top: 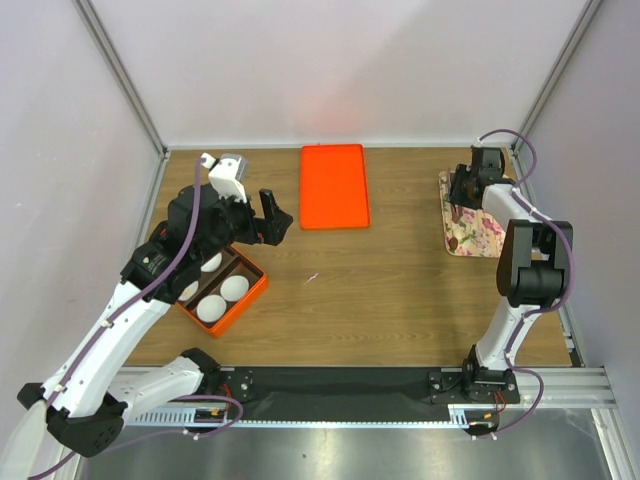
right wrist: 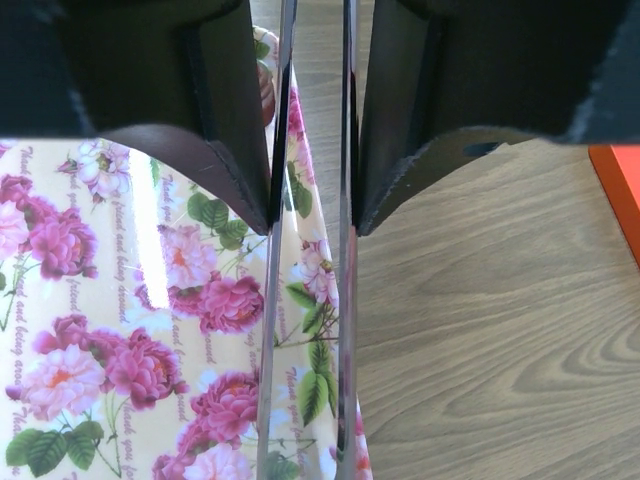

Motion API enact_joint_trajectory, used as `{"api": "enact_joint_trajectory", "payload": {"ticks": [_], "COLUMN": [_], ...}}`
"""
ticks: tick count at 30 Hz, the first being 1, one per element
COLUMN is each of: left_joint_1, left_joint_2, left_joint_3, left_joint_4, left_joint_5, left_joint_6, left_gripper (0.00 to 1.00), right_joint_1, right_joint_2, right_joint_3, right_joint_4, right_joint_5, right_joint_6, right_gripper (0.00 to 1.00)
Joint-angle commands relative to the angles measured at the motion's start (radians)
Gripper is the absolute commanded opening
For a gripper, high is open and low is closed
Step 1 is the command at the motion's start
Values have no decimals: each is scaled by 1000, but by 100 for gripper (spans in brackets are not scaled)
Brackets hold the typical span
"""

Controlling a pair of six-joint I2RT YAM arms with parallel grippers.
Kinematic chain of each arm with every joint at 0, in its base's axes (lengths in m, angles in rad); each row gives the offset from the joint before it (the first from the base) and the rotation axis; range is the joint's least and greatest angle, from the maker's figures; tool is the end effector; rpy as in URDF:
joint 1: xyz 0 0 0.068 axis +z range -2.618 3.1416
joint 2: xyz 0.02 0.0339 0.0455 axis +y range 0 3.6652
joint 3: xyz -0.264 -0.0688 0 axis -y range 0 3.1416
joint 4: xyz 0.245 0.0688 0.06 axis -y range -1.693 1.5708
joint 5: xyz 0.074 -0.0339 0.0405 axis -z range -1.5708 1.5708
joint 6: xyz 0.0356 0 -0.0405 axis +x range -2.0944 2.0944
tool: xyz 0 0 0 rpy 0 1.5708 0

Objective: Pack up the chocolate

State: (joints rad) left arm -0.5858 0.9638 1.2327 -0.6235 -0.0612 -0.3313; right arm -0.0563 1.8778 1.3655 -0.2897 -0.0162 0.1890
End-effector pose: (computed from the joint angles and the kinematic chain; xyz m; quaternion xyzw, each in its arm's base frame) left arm 0.1615 -0.1046 0.4152 0.0868 0.8159 -0.2303 0.5232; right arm 0.4183 -0.0230 0.2186 0.1104 0.9204 0.0324 0.3737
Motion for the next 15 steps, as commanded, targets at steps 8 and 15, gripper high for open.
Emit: {"api": "enact_joint_trajectory", "payload": {"ticks": [8,15], "left_joint_1": [6,7], "left_joint_2": [-13,12], "left_joint_3": [54,97], "left_joint_4": [1,-12], "left_joint_5": [-22,-34], "left_joint_6": [20,37], "left_gripper": [100,100], "right_joint_1": [-2,0], "right_joint_2": [-22,-55], "right_joint_3": [50,59], "right_joint_4": [3,-38], "right_joint_5": [15,42], "right_joint_6": [-10,-11], "right_gripper": [38,34]}}
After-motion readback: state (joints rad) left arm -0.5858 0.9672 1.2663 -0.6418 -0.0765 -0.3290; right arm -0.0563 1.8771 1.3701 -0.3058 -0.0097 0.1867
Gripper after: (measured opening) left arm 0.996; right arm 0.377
